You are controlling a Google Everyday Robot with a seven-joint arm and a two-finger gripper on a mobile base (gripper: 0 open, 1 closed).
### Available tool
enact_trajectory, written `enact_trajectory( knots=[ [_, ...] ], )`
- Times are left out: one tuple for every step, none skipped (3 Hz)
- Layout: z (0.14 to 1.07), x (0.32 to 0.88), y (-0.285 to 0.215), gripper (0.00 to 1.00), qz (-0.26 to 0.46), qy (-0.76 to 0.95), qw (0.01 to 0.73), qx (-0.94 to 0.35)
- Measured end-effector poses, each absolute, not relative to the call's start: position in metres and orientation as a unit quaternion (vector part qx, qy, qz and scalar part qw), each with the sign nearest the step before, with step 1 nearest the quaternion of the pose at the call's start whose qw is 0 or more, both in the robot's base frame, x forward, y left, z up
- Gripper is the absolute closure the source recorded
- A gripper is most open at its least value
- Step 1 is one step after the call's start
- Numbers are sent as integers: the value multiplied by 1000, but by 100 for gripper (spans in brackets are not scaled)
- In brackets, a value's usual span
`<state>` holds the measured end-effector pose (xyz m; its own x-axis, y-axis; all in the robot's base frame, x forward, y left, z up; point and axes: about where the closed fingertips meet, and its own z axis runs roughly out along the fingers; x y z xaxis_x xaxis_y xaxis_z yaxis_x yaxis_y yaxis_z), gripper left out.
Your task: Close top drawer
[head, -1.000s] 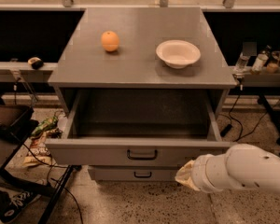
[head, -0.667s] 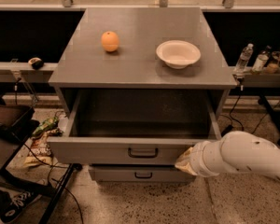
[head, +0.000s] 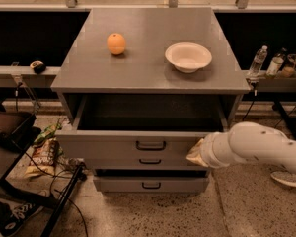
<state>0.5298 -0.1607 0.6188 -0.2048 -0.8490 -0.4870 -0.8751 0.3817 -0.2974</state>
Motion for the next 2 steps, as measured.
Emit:
enact_trajectory(
  knots=[
    [621,541,-164,100,14,776,301,-554],
    [630,569,-176,100,-7,777,308,-549]
  ],
)
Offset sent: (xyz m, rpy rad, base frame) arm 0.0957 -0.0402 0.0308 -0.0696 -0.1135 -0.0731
